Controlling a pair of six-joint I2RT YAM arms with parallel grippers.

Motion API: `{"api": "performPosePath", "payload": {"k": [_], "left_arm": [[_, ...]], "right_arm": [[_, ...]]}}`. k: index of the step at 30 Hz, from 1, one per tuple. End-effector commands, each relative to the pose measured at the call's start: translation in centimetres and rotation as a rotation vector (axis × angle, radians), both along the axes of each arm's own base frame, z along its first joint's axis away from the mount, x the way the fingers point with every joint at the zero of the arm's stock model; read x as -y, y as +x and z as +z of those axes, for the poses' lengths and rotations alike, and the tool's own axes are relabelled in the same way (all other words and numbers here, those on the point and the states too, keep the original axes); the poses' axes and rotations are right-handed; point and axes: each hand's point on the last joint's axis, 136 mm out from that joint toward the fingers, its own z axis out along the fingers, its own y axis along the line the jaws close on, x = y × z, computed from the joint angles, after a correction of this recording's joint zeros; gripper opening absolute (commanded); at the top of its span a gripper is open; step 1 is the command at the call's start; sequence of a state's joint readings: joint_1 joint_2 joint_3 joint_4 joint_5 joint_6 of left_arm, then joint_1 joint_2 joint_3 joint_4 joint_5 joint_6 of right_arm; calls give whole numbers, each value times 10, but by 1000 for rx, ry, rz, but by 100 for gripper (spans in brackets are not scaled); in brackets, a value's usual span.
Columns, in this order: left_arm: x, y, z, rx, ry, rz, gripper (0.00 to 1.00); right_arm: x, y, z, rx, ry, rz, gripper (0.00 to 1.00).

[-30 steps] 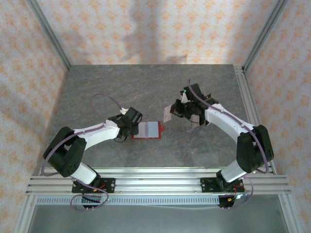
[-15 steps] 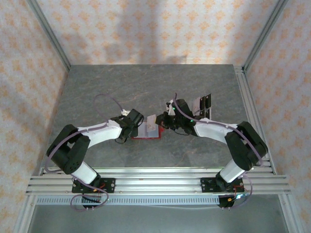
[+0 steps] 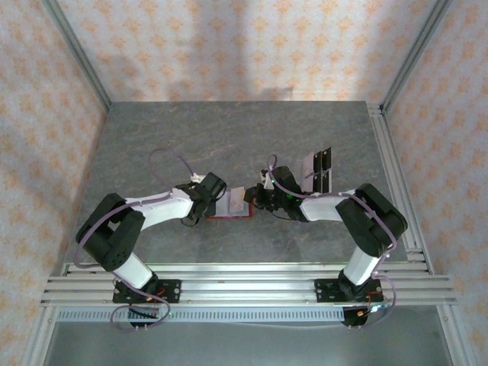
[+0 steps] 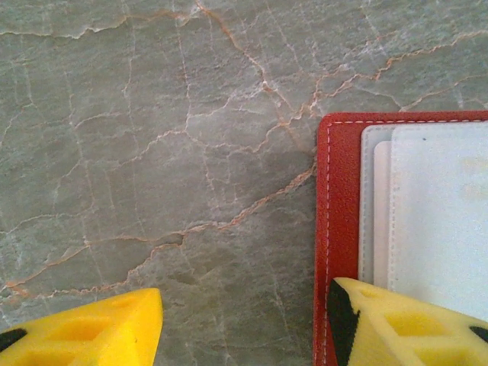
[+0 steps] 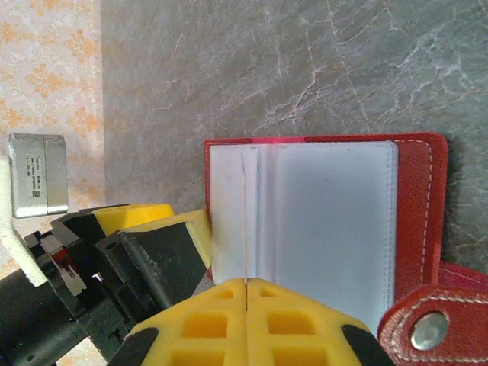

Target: Put the credit cards into the card holder

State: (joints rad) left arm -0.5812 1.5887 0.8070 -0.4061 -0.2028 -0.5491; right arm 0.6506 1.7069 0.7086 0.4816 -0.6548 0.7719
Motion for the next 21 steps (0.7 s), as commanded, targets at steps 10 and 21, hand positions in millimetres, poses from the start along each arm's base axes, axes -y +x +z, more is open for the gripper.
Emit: {"api": "performPosePath", "payload": {"k": [10, 21], "left_arm": [[-10, -7, -7, -13, 53, 12, 60], [-10, -7, -8, -12, 55, 12, 60]], "right_arm": [[-10, 4, -6, 22, 41, 6, 0], [-15, 3, -19, -12, 50, 17, 0]]}}
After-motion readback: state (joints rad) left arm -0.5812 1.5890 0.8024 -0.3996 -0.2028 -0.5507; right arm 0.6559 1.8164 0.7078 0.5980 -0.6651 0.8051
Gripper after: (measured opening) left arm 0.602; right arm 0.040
